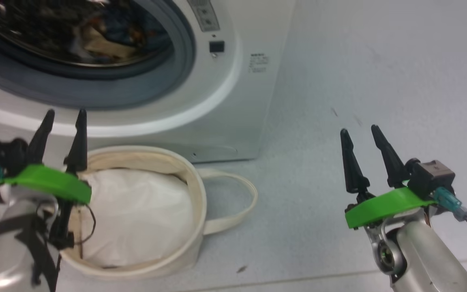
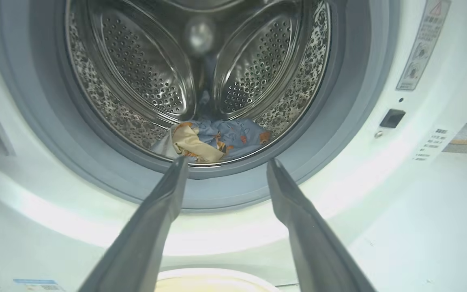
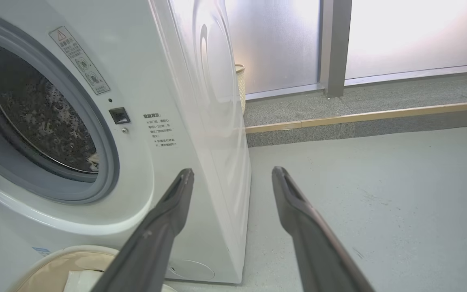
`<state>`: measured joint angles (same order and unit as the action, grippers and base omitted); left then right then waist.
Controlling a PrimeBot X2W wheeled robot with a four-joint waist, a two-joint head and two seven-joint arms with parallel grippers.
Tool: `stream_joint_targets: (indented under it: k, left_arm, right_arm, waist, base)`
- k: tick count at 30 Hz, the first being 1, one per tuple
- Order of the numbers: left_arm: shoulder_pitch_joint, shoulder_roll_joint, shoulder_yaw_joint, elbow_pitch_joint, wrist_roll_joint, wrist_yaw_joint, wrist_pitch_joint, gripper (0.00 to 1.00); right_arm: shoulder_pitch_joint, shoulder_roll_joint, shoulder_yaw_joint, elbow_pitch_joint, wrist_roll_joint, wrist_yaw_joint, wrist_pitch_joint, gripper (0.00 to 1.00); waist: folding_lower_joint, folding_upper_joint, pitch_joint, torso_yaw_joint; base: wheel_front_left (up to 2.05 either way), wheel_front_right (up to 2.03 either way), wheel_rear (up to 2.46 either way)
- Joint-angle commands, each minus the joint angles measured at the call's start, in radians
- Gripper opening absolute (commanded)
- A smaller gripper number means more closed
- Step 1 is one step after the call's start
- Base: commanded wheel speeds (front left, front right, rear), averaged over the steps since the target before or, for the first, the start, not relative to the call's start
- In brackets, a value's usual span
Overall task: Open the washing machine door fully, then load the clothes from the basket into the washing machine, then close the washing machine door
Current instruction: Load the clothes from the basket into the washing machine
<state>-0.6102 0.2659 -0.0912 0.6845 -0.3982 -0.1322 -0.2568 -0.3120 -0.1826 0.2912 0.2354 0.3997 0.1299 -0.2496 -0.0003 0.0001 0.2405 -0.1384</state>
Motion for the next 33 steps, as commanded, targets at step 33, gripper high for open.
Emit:
stream_joint_targets:
  k: [33]
  left_arm:
    - [0.324, -0.041, 0.157, -0.312, 0.012, 0.002, -0.005, 1.00]
  right_arm:
    - [0.064, -0.049, 0.038, -0.029, -0.006, 0.001, -0.012, 1.00]
  waist:
    - [0.0003, -0.0001, -0.191, 0.062]
  base:
    - [0.00, 0.00, 0.00]
